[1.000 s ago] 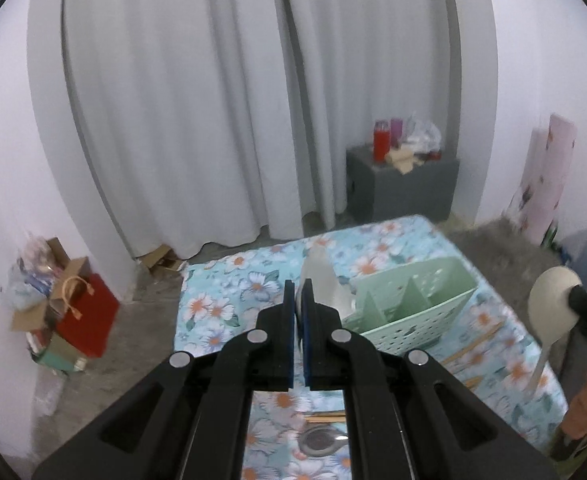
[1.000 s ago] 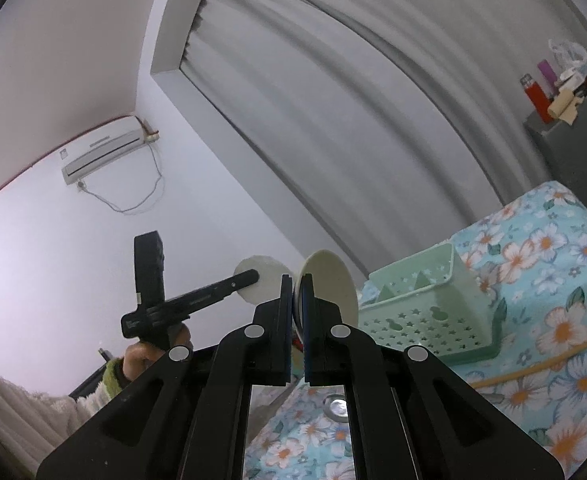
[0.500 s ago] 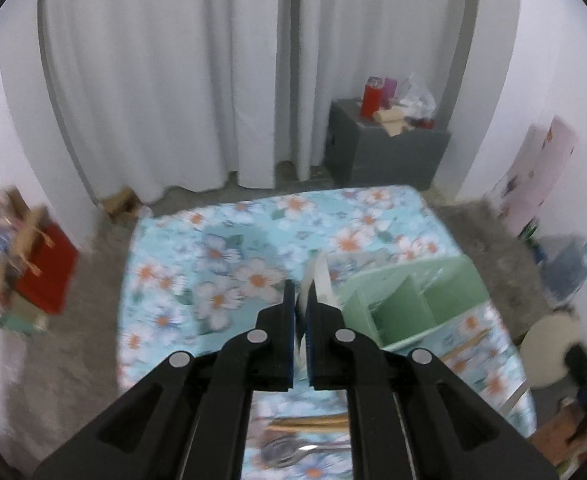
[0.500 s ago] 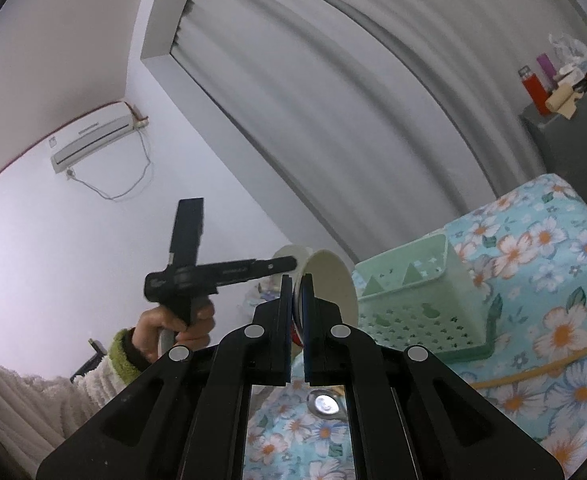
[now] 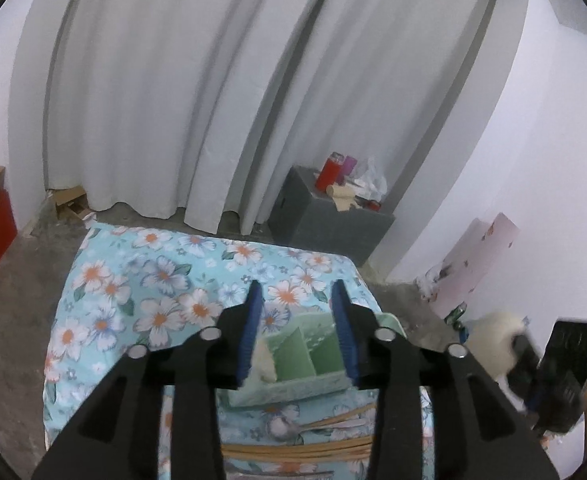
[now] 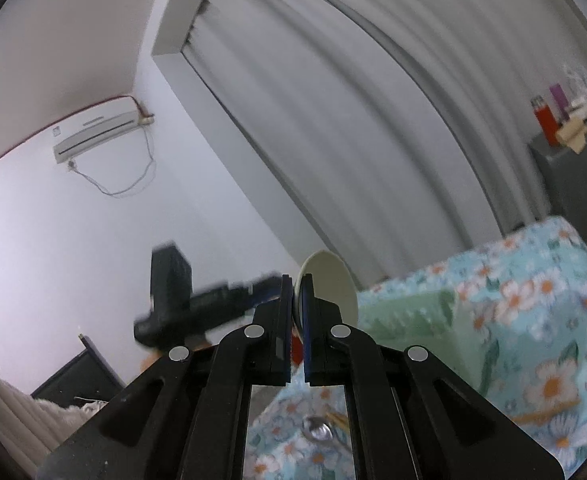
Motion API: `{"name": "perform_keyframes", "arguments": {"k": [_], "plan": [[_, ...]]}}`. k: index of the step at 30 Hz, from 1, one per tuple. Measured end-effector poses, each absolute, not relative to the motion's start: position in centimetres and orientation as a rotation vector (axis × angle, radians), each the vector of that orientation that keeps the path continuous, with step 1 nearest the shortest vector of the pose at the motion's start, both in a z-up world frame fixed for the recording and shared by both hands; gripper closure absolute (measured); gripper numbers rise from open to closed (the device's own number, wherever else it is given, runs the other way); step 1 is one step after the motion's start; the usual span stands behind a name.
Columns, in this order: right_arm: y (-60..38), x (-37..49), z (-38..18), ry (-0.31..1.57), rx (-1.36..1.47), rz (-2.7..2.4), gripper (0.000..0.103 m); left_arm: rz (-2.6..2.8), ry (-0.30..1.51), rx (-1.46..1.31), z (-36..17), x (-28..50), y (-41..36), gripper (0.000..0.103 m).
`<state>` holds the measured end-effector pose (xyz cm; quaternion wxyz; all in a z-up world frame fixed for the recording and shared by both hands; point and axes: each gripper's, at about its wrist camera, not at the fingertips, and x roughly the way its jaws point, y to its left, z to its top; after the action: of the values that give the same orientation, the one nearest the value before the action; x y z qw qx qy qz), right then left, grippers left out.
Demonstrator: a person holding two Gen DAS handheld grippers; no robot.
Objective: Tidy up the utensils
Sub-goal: 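Lower the white spatula into the green basket with the left gripper while the right gripper holds the ladle, then lower the cream ladle into the green basket and open the right gripper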
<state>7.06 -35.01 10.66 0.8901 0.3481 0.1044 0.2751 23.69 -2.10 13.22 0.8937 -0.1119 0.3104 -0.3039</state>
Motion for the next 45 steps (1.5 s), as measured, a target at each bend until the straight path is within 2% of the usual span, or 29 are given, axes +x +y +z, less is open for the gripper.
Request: {"name": "perform_keyframes", "arguments": {"k": [3, 6, 9, 18, 28, 36, 39, 41, 43, 45], "plan": [[-35.4, 8.1, 12.2, 0.173, 0.737, 0.610, 0.100, -0.603, 0.626, -0.239, 12.0, 22.1, -0.7, 0.044], [-35.6, 9.6, 13.6, 0.138, 0.748, 0.640, 0.100, -0.579, 0.633, -0.258, 10.0, 20.2, 0.7, 0.035], [-35.5, 11.4, 14.8, 0.113, 0.749, 0.664, 0.100, -0.555, 0.658, -0.276, 7.4, 18.2, 2.2, 0.031], [-34.0, 17.2, 13.4, 0.109, 0.769, 0.679, 0.100, -0.498, 0.729, -0.325, 2.2, 15.1, 6.0, 0.027], [-34.8, 21.0, 9.1, 0.169, 0.754, 0.560, 0.100, -0.445, 0.736, -0.339, 0.8, 14.6, 8.1, 0.027], [-34.4, 20.0, 7.8, 0.200, 0.734, 0.557, 0.099, -0.453, 0.768, -0.362, 0.0, 15.4, 7.7, 0.027], [-34.5, 19.3, 8.3, 0.200, 0.726, 0.548, 0.095, -0.455, 0.770, -0.361, -0.1, 15.6, 7.5, 0.026], [-34.7, 19.0, 8.2, 0.200, 0.727, 0.542, 0.089, -0.454, 0.773, -0.364, -0.1, 15.7, 7.4, 0.026], [-35.0, 18.2, 8.3, 0.195, 0.734, 0.531, 0.077, -0.455, 0.777, -0.367, -0.1, 15.6, 7.3, 0.026], [-35.3, 17.7, 8.3, 0.188, 0.736, 0.525, 0.074, -0.458, 0.775, -0.364, 0.1, 15.4, 7.2, 0.026]]}}
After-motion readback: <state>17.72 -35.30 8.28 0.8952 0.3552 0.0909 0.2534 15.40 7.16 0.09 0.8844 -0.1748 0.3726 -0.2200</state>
